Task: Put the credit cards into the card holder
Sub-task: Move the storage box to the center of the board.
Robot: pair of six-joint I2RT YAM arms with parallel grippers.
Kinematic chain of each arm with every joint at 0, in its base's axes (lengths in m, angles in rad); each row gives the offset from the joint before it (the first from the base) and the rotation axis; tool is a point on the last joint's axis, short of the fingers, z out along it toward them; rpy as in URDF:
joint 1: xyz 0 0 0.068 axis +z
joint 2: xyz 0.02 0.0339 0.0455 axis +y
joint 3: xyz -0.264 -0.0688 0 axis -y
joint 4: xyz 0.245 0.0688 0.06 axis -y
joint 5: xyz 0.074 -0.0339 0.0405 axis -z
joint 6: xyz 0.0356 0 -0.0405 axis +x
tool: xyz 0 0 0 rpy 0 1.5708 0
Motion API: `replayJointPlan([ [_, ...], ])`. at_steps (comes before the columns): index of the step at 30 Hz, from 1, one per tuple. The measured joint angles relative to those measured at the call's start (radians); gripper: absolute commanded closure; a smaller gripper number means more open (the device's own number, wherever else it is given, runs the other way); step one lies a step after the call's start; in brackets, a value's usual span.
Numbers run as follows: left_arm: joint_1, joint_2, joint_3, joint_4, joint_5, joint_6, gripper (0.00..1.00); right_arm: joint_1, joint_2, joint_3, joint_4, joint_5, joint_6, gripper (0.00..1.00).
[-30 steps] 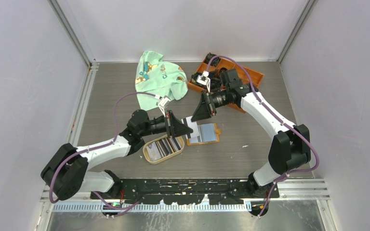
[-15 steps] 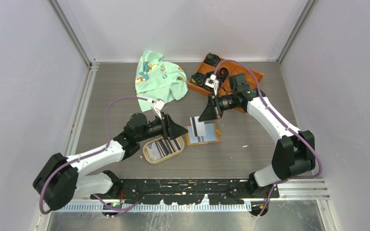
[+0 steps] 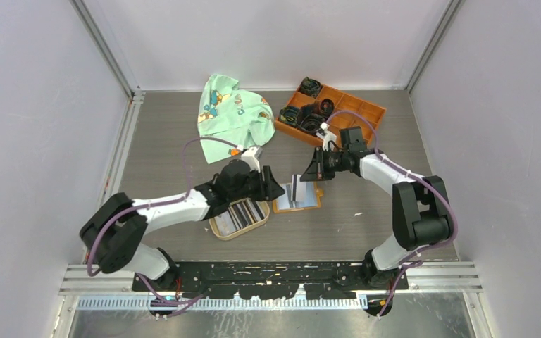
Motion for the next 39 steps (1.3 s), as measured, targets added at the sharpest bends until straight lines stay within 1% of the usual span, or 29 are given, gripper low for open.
replayJointPlan([
  [6, -0.031, 0.165, 0.113, 0.003, 0.009, -0.028, 0.62, -0.054, 0.054, -0.005, 0.034, 0.026, 0.035, 0.99],
  [10, -0.08, 0.217, 0.119, -0.032, 0.014, -0.048, 0.64, -0.076, 0.082, -0.005, 0.037, 0.027, 0.046, 0.99],
  [17, -0.154, 0.22, 0.117, -0.167, -0.039, -0.08, 0.64, -0.076, 0.097, -0.005, 0.039, 0.015, 0.051, 0.99],
  [23, -0.18, 0.19, 0.104, -0.269, -0.073, -0.087, 0.64, -0.076, 0.104, -0.005, 0.04, 0.009, 0.051, 0.99],
  [27, -0.19, 0.153, 0.105, -0.341, -0.125, -0.075, 0.63, -0.076, 0.105, -0.005, 0.042, 0.002, 0.051, 0.99],
  [30, -0.166, 0.13, 0.105, -0.405, -0.169, -0.05, 0.63, -0.076, 0.105, -0.005, 0.043, -0.005, 0.052, 0.99],
  [33, -0.104, 0.126, 0.105, -0.453, -0.196, -0.024, 0.62, -0.076, 0.105, -0.005, 0.043, -0.01, 0.051, 0.99],
  [37, -0.014, 0.114, 0.103, -0.478, -0.217, 0.017, 0.57, -0.076, 0.105, -0.005, 0.044, -0.013, 0.051, 0.99],
  [39, 0.008, 0.103, 0.103, -0.478, -0.219, 0.032, 0.54, -0.076, 0.105, -0.005, 0.047, -0.013, 0.05, 0.99],
])
